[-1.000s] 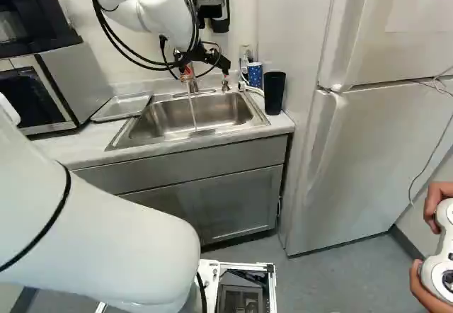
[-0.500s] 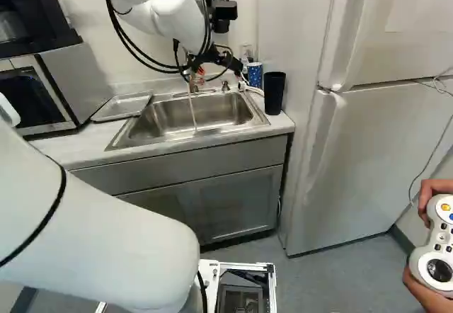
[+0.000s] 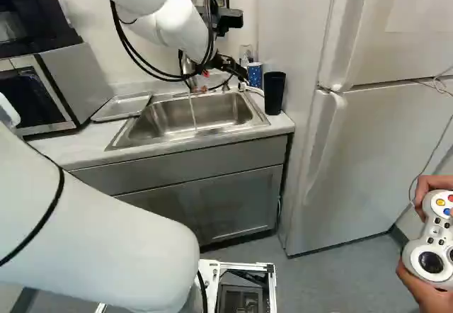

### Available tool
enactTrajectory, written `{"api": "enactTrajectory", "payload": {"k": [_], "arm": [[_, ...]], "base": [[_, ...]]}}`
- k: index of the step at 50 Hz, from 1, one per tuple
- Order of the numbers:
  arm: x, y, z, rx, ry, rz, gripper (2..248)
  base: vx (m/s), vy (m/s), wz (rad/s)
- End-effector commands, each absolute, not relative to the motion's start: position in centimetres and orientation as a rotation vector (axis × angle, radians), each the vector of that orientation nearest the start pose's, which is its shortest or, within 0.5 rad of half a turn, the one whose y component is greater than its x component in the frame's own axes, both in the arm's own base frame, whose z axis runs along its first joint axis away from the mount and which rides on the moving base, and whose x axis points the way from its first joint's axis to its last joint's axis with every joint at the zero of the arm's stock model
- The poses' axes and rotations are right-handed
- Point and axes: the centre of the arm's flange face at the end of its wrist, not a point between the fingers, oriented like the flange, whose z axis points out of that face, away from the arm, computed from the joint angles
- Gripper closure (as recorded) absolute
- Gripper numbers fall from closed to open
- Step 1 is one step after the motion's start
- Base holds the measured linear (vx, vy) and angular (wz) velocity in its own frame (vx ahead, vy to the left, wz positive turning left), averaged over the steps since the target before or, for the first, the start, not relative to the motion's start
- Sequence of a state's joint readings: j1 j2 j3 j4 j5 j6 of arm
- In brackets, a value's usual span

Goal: Rinse the cup and place it in the tray

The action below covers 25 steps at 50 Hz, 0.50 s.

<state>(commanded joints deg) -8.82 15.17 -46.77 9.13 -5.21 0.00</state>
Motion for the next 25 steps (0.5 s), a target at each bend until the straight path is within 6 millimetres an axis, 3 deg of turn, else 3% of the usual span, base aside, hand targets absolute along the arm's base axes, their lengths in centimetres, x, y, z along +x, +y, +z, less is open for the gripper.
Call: {"api": "enactTrajectory", "payload": {"k": [25], "arm": [[40.0,-7.3,60.0,-2.659,0.556,-1.527,3]], "base": [[0.0,0.0,0.0]]}}
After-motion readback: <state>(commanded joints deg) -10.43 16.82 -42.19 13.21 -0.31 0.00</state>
